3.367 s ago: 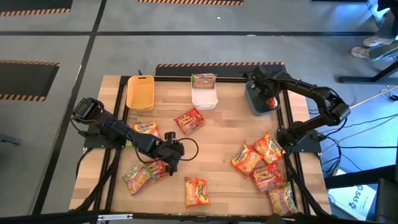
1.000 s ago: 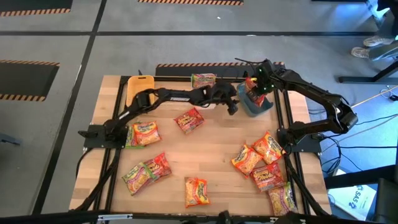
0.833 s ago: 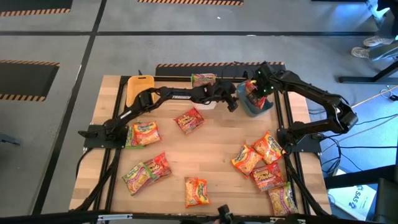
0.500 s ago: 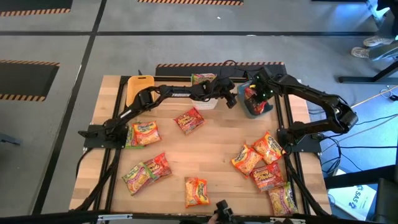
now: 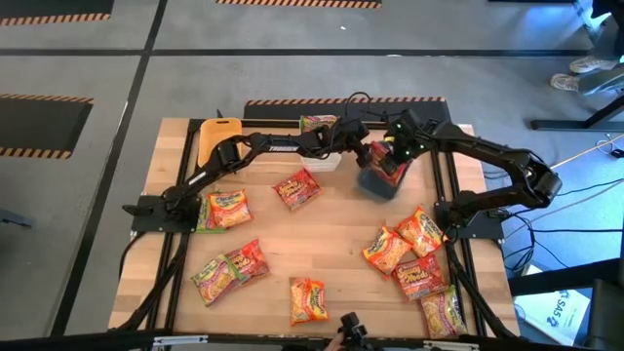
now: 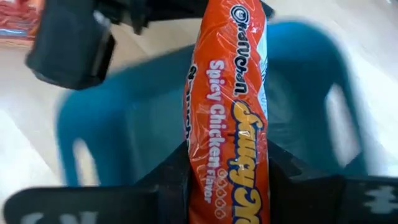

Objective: Sort Maruchan noodles
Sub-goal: Put the red noodle pack into the blue bin

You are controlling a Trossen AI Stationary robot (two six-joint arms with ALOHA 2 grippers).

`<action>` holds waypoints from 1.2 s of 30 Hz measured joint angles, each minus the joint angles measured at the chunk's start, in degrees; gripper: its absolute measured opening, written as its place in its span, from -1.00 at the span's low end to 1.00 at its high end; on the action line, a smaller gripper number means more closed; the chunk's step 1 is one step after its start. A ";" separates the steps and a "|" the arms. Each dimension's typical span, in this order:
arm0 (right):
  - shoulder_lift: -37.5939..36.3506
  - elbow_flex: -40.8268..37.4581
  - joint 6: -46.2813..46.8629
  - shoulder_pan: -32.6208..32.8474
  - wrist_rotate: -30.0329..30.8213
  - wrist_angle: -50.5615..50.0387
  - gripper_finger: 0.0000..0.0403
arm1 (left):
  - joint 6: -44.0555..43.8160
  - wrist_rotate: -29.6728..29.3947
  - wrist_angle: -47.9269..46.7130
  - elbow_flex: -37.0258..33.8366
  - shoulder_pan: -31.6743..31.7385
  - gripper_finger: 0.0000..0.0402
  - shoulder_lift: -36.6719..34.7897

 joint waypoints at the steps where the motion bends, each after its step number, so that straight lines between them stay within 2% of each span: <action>1: 0.00 0.00 0.11 0.02 0.02 0.16 -0.50 | 0.00 0.02 0.04 0.00 0.00 -0.02 0.00; 9: 0.00 0.00 -1.94 -0.20 6.05 0.34 -0.50 | 0.00 0.04 -0.54 0.00 -0.06 -0.02 0.00; 13: -0.15 -0.51 -2.40 -0.17 7.80 1.77 -0.50 | 0.47 -0.33 -4.06 -0.02 -0.50 -0.02 -1.79; 21: -1.60 -7.52 -6.23 -0.27 13.98 12.01 -0.50 | 4.63 -0.37 -16.18 0.02 -1.16 -0.02 -9.22; 30: -0.96 -11.63 -8.39 -5.53 15.10 18.95 -0.50 | 9.91 -3.42 -36.91 -0.76 -1.60 -0.02 -20.35; 33: -0.96 -11.66 -9.98 -7.50 15.17 19.08 -0.50 | 10.25 -4.09 -38.83 -4.83 -1.44 -0.02 -26.47; 36: -0.96 -11.72 -12.52 -8.76 15.12 19.78 -0.49 | 9.96 -6.31 -37.22 -12.19 -1.22 -0.02 -33.66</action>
